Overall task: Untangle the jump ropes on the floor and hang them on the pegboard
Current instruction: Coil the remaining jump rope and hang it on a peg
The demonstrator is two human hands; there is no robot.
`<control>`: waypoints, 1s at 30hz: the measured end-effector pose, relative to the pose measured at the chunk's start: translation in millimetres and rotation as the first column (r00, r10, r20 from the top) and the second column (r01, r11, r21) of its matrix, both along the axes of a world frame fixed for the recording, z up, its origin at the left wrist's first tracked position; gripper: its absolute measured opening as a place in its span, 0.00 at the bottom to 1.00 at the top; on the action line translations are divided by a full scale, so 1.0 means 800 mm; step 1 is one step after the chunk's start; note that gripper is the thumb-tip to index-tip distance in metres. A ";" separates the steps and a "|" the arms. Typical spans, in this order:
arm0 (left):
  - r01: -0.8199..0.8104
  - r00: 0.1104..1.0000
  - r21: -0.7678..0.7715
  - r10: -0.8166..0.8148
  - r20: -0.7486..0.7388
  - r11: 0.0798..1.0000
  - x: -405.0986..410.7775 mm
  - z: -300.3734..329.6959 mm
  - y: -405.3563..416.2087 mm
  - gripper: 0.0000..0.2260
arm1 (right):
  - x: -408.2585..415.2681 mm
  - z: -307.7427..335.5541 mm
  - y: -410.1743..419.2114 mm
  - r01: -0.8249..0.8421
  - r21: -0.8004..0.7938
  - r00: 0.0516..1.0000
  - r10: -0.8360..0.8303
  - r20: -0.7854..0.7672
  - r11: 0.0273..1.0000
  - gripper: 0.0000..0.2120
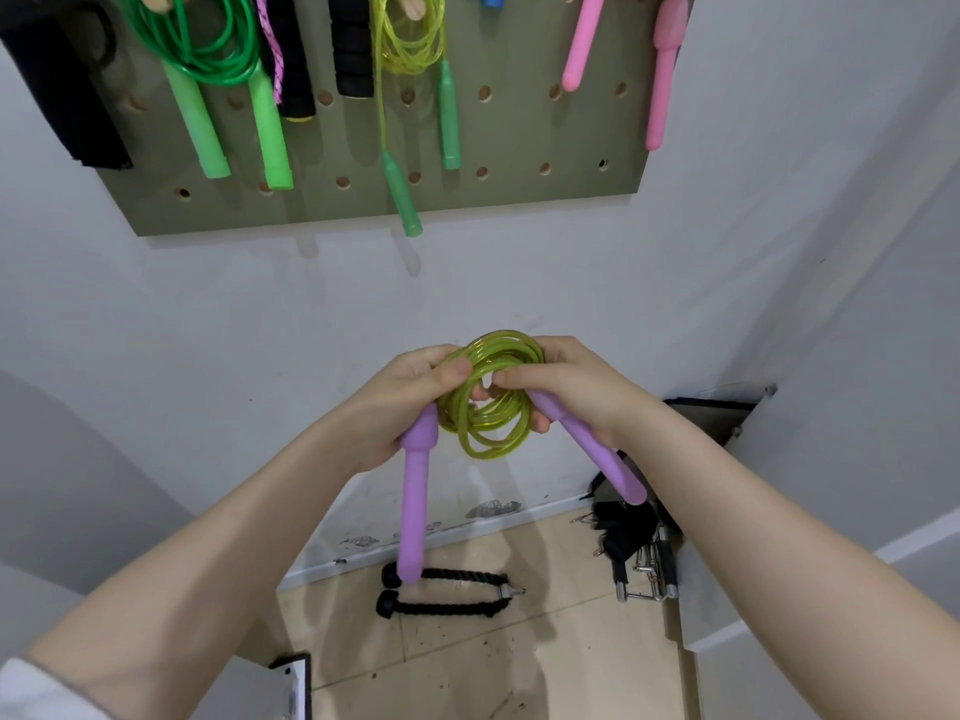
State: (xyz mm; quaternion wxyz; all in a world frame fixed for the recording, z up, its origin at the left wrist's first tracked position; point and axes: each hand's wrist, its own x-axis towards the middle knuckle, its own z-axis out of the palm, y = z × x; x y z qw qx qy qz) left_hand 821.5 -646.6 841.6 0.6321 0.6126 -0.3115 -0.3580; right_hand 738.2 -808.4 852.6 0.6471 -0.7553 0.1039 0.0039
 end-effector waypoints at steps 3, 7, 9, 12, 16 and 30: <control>0.005 1.000 0.092 -0.003 -0.030 0.996 -0.004 -0.002 -0.002 0.05 | -0.004 -0.001 0.003 -0.028 -0.023 0.996 0.026 -0.080 0.999 0.18; -0.160 0.986 0.163 0.165 -0.020 0.974 -0.005 -0.011 -0.007 0.09 | -0.006 -0.001 0.012 -0.027 -0.252 0.991 -0.007 -0.131 0.967 0.19; -0.291 0.938 0.135 0.310 -0.155 0.947 -0.003 -0.021 -0.009 0.09 | -0.004 -0.007 0.006 0.031 -0.534 0.996 -0.071 -0.055 0.845 0.28; -0.396 0.782 0.135 0.411 -0.469 0.908 0.008 -0.027 -0.007 0.09 | -0.007 -0.022 0.004 0.123 -0.871 0.992 -0.073 0.100 0.475 0.18; -0.358 0.672 0.186 0.391 -0.629 0.915 0.013 -0.035 -0.002 0.09 | -0.010 -0.033 0.017 0.358 -0.895 0.921 0.054 0.385 0.267 0.15; -0.474 0.817 -0.088 0.401 -0.413 0.876 -0.014 -0.002 -0.018 0.13 | -0.008 -0.026 0.064 0.156 -0.891 0.781 0.499 0.376 0.426 0.23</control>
